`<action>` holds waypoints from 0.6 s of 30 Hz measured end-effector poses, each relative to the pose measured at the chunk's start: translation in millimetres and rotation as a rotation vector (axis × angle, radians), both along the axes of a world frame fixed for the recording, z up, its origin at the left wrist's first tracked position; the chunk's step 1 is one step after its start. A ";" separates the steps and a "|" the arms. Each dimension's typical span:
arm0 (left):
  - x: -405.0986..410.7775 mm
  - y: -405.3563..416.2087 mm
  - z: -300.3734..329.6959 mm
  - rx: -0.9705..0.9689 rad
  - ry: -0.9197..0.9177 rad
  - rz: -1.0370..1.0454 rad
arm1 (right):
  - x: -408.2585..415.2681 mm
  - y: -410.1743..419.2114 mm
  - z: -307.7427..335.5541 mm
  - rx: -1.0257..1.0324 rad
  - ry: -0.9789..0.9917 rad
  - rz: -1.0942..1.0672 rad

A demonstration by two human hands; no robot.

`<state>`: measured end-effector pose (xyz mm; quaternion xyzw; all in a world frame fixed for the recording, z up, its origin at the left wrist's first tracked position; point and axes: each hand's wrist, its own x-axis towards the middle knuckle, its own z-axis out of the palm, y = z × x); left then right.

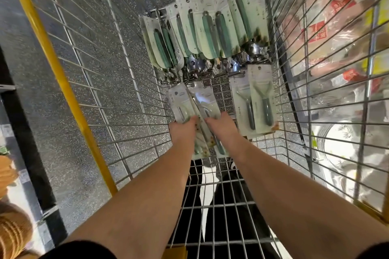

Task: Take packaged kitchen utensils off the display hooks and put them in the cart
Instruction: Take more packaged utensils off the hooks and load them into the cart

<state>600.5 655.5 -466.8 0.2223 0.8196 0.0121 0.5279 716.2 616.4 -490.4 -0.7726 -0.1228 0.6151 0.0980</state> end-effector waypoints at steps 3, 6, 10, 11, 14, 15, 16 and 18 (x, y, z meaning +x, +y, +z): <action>-1.4 -0.7 -4.6 -0.011 -0.012 0.009 | -5.0 2.3 2.5 0.059 0.007 0.008; -3.1 -0.8 -6.4 -0.032 -0.013 0.066 | -4.0 1.5 3.7 0.059 0.068 0.022; -1.2 -3.3 -7.0 -0.066 -0.116 0.110 | 2.0 -3.4 10.0 0.069 0.149 0.001; 1.6 -3.1 -2.9 -0.071 -0.155 0.111 | 2.5 -4.1 11.4 0.077 0.160 -0.006; 5.0 -2.2 6.8 -0.061 -0.245 0.114 | 6.2 -4.4 20.9 0.092 0.152 -0.033; 5.5 -1.8 11.8 -0.055 -0.262 0.106 | 8.4 -4.4 27.3 0.095 0.151 -0.039; 5.0 -1.9 15.7 -0.054 -0.275 0.084 | 10.7 -5.0 33.0 0.093 0.158 -0.052; 6.8 -2.7 33.6 -0.050 -0.302 0.030 | 16.5 -8.1 44.0 0.121 0.186 -0.073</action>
